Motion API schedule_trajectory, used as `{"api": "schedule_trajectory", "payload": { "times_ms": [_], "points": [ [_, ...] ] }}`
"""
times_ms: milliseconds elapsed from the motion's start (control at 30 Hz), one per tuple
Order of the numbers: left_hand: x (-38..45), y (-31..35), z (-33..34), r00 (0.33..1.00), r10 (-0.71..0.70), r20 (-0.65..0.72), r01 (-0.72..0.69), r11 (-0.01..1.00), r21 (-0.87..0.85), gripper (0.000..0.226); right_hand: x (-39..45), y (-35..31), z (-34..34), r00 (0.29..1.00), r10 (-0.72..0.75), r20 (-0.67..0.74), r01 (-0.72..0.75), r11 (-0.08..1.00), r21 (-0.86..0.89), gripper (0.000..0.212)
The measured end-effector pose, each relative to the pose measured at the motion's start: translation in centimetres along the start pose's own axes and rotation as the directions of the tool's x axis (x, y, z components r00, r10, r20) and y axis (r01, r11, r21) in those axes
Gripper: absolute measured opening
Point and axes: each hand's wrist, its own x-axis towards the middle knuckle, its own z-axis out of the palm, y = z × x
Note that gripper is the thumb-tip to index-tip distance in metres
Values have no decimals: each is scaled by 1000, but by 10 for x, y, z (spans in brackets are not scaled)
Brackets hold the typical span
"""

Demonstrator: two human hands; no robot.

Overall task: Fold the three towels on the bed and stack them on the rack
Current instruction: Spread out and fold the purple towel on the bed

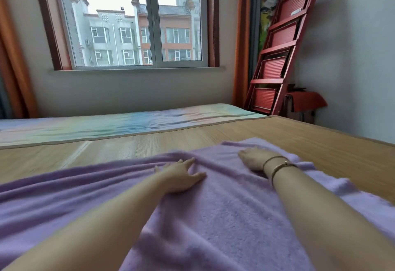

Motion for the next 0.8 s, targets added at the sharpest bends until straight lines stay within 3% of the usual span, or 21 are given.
{"api": "schedule_trajectory", "payload": {
  "times_ms": [100,233,333,500,667,800],
  "points": [
    [16,7,6,1000,11,26,-11,1000,-10,73,7,25,6,996,70,-51,-71,997,-13,66],
    [10,3,11,997,32,-67,-36,997,-70,72,-7,9,2,979,0,-202,-7,999,-33,59],
    [-12,-15,-5,992,40,-121,-53,993,-108,69,-32,-33,-11,958,-110,-266,101,994,-45,52],
    [-91,-77,-37,985,17,-173,-42,989,-144,61,-113,-140,-18,912,-376,-167,381,925,-1,49],
    [-228,-200,-88,977,-158,-140,150,987,-61,45,-222,-267,6,764,-639,-89,645,758,95,49],
    [-360,-320,-127,906,-402,-134,415,906,80,44,-311,-377,32,670,-741,-51,737,656,161,46]
  ]
}}
